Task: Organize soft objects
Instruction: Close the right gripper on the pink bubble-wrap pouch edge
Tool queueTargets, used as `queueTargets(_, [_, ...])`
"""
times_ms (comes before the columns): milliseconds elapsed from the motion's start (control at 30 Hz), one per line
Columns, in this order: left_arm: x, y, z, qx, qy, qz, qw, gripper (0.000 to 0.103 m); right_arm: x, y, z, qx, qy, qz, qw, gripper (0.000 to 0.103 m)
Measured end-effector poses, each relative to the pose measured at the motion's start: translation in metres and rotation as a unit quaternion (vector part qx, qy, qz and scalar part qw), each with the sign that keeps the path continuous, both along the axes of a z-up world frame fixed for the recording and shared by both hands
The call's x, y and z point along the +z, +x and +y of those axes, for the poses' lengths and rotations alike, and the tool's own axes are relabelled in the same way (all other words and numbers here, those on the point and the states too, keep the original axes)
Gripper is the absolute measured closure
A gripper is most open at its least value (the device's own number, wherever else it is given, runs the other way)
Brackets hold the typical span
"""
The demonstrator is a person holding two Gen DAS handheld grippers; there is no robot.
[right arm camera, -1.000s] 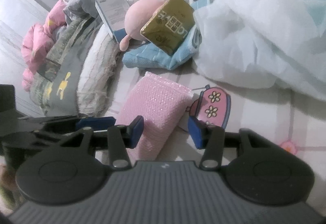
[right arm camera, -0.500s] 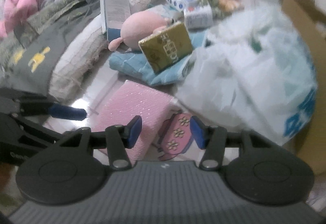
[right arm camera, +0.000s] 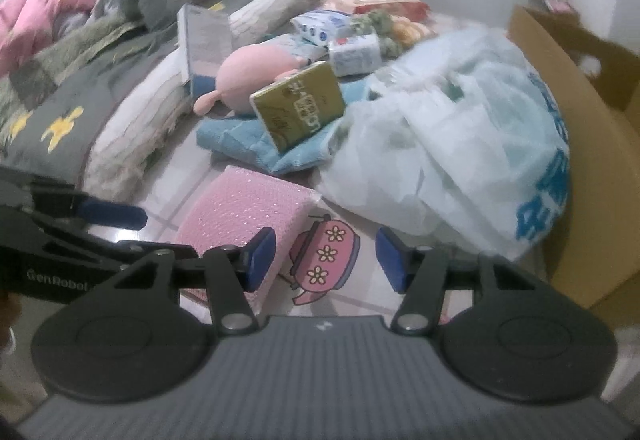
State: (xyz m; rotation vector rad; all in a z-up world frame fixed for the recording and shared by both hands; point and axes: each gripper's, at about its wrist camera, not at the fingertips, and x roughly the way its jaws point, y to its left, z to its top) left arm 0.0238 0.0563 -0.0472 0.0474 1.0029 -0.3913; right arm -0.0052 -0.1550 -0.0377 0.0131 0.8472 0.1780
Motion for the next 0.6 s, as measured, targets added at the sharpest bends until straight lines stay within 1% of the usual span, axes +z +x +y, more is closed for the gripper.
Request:
queueTargets(200, [0.000, -0.001, -0.001, -0.005, -0.002, 0.000, 1.0000, 0.032, 0.001, 0.006, -0.004, -0.005, 0.024, 0.004, 1.000, 0.048])
queueTargets(333, [0.001, -0.002, -0.002, -0.010, 0.000, -0.005, 0.9999, 0.030, -0.001, 0.015, -0.009, -0.001, 0.057, 0.028, 0.998, 0.048])
queueTargets(500, [0.002, -0.003, -0.001, -0.018, -0.003, -0.010, 0.9998, 0.029, 0.004, 0.025, -0.007, 0.007, 0.066, 0.038, 0.997, 0.048])
queueTargets(600, [0.001, -0.003, -0.002, -0.027, -0.008, -0.006, 0.9996, 0.028, 0.001, 0.030, -0.007, 0.010, 0.081, 0.053, 0.995, 0.048])
